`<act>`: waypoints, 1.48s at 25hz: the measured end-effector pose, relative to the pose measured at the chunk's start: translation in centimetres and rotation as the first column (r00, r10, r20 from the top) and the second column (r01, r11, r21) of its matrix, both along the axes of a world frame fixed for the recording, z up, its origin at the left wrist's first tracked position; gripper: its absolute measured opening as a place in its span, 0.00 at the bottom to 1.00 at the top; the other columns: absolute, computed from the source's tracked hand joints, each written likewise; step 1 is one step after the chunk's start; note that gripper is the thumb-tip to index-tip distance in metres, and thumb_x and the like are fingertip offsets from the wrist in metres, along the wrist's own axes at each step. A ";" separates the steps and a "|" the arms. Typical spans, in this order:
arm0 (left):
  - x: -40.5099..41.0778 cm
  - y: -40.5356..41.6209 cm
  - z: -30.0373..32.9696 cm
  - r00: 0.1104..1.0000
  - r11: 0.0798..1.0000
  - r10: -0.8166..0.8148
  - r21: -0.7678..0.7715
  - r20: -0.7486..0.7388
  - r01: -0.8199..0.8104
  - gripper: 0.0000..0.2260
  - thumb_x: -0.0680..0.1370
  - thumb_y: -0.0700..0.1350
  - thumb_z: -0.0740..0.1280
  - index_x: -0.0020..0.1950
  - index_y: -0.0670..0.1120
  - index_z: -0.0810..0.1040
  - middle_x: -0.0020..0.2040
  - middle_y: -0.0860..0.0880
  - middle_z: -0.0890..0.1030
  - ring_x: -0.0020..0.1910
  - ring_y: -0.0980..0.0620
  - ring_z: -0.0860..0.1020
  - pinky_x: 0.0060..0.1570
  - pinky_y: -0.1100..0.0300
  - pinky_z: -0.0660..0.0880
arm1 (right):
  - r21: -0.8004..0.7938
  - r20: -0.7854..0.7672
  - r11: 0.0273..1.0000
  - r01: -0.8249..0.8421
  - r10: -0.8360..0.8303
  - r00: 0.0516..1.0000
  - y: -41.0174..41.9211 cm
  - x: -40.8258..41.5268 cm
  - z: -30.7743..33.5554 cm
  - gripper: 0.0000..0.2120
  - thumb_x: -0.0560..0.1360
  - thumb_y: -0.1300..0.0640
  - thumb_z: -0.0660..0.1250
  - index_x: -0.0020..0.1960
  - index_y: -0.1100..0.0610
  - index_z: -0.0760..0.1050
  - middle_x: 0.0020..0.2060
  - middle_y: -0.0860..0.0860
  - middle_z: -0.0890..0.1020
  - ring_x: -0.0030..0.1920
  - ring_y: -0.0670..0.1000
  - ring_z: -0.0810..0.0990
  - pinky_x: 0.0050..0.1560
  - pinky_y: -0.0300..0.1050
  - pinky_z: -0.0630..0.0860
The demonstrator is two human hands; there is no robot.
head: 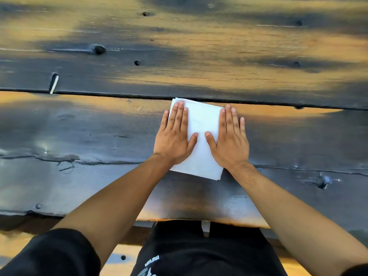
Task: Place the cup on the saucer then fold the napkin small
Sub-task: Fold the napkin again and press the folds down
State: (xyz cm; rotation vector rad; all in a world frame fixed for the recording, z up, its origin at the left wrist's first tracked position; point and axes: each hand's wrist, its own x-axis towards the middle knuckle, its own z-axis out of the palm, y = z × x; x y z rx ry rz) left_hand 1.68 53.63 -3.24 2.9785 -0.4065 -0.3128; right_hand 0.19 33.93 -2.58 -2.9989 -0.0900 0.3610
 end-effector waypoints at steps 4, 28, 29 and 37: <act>0.1 -0.2 0.1 1.000 1.000 -0.007 0.006 -0.006 0.007 0.36 0.83 0.62 0.42 0.82 0.39 0.45 0.83 0.41 0.44 0.83 0.45 0.42 0.80 0.43 0.46 | 0.037 0.048 0.992 0.119 -0.120 0.992 2.6 0.2 1.2 0.34 0.83 0.44 0.47 0.81 0.65 0.47 0.81 0.61 0.50 0.82 0.59 0.47 0.80 0.60 0.44; 0.0 -0.1 -0.1 1.000 0.999 -0.026 0.040 -0.010 0.026 0.35 0.82 0.61 0.41 0.82 0.38 0.44 0.83 0.40 0.43 0.82 0.44 0.41 0.80 0.41 0.46 | 0.086 0.035 0.996 -0.018 0.015 0.999 3.9 0.3 0.1 0.38 0.82 0.38 0.43 0.81 0.63 0.45 0.82 0.59 0.47 0.82 0.56 0.44 0.81 0.57 0.45; 0.0 -0.2 -0.2 1.000 0.999 -0.024 0.035 -0.014 0.024 0.36 0.82 0.62 0.40 0.82 0.38 0.44 0.83 0.40 0.43 0.83 0.44 0.41 0.80 0.41 0.46 | 0.071 0.034 0.997 -0.036 0.034 0.999 3.2 0.4 -0.3 0.38 0.82 0.37 0.42 0.81 0.63 0.45 0.82 0.58 0.46 0.82 0.55 0.44 0.81 0.58 0.45; 0.2 -0.2 0.2 0.997 0.999 -0.006 0.035 -0.078 0.008 0.37 0.82 0.64 0.43 0.82 0.40 0.42 0.83 0.41 0.41 0.82 0.45 0.40 0.80 0.42 0.45 | 0.050 -0.006 0.998 0.040 -0.039 0.999 0.7 0.4 -0.4 0.39 0.82 0.37 0.46 0.81 0.63 0.42 0.82 0.58 0.45 0.82 0.56 0.42 0.80 0.59 0.45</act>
